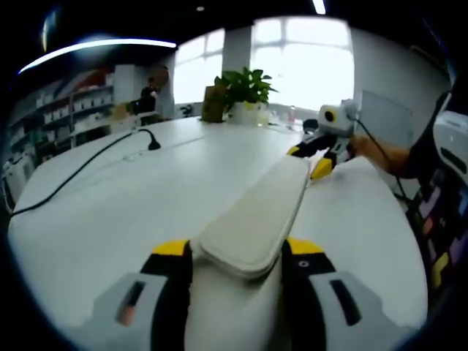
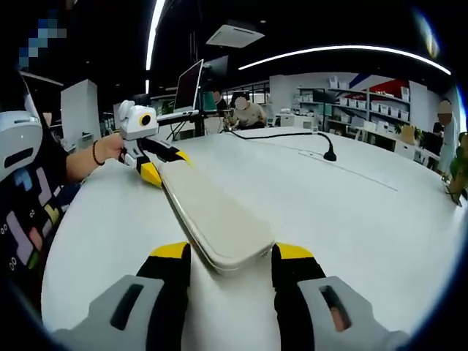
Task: Arrange the utensils inside the cutlery case until each visible utensil rests in its matching compartment.
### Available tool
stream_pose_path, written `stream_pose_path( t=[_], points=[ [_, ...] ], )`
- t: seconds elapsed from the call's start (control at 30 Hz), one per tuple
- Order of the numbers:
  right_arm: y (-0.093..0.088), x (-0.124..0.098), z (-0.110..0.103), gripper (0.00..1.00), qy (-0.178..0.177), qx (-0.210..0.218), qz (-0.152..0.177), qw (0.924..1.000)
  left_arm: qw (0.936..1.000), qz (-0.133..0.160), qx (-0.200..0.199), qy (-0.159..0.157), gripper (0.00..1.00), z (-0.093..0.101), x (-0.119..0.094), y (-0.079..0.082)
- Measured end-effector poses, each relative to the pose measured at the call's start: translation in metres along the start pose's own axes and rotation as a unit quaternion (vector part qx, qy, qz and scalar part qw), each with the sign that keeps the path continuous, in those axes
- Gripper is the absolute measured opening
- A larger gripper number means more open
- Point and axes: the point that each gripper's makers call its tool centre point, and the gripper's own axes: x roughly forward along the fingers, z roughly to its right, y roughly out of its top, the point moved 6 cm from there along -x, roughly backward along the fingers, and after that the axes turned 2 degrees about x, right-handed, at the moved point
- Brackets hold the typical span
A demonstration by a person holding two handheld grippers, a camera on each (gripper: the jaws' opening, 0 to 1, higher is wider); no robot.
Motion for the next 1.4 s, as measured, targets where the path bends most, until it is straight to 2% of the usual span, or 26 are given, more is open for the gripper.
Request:
stream_pose_path(
  t=[0.23,0.3,0.43,0.57,0.67,0.73,0.8,0.87,0.93,1.0,1.03,1.1,1.17,1.27,1.4],
  points=[
    [0.005,-0.013,0.001,0.49,-0.017,0.003,0.003,0.9998,0.9999,0.007,0.003,0.008,0.51,-0.001,-0.01,0.002],
    [0.002,-0.018,0.003,0.5,-0.023,-0.017,-0.024,0.9993,0.9999,0.01,0.0,0.014,0.51,-0.002,-0.016,0.003],
    [0.009,-0.03,0.001,0.5,-0.037,-0.011,-0.008,0.9992,0.9995,0.009,0.009,0.028,0.51,-0.001,-0.027,0.006],
    [0.021,-0.047,0.003,0.52,-0.072,-0.008,0.015,0.9973,0.999,0.02,0.008,0.039,0.53,0.002,-0.038,0.011],
    [0.027,-0.059,0.005,0.54,-0.102,-0.028,0.034,0.9938,0.9991,0.016,0.011,0.039,0.47,0.01,-0.046,0.011],
    [0.031,-0.069,0.003,0.54,-0.123,-0.028,0.052,0.9906,0.9972,0.017,0.026,0.068,0.49,0.01,-0.052,0.011],
    [0.037,-0.083,0.002,0.54,-0.148,-0.023,0.086,0.9849,0.996,0.03,0.021,0.082,0.5,0.014,-0.058,0.014],
    [0.039,-0.096,0.0,0.53,-0.17,-0.02,0.105,0.9796,0.9943,0.055,0.001,0.092,0.5,0.016,-0.065,0.018],
    [0.041,-0.108,-0.002,0.53,-0.194,-0.019,0.121,0.9733,0.9921,0.071,-0.044,0.094,0.48,0.02,-0.075,0.02],
    [0.042,-0.12,-0.007,0.53,-0.211,-0.016,0.14,0.9674,0.9887,0.075,-0.084,0.098,0.52,0.022,-0.087,0.021],
    [0.043,-0.125,-0.009,0.53,-0.215,-0.018,0.146,0.9655,0.9874,0.085,-0.082,0.106,0.54,0.022,-0.093,0.023],
    [0.044,-0.14,-0.016,0.53,-0.238,-0.022,0.173,0.9554,0.9854,0.092,-0.075,0.123,0.55,0.026,-0.105,0.025],
    [0.042,-0.153,-0.019,0.56,-0.269,0.005,0.2,0.942,0.9832,0.095,-0.069,0.139,0.59,0.032,-0.116,0.026],
    [0.034,-0.161,-0.028,0.57,-0.273,-0.001,0.203,0.9403,0.9798,0.108,-0.06,0.157,0.62,0.041,-0.13,0.025],
    [0.023,-0.176,-0.035,0.6,-0.3,0.024,0.212,0.9299,0.9749,0.127,-0.046,0.177,0.65,0.056,-0.148,0.023]
  ],
)
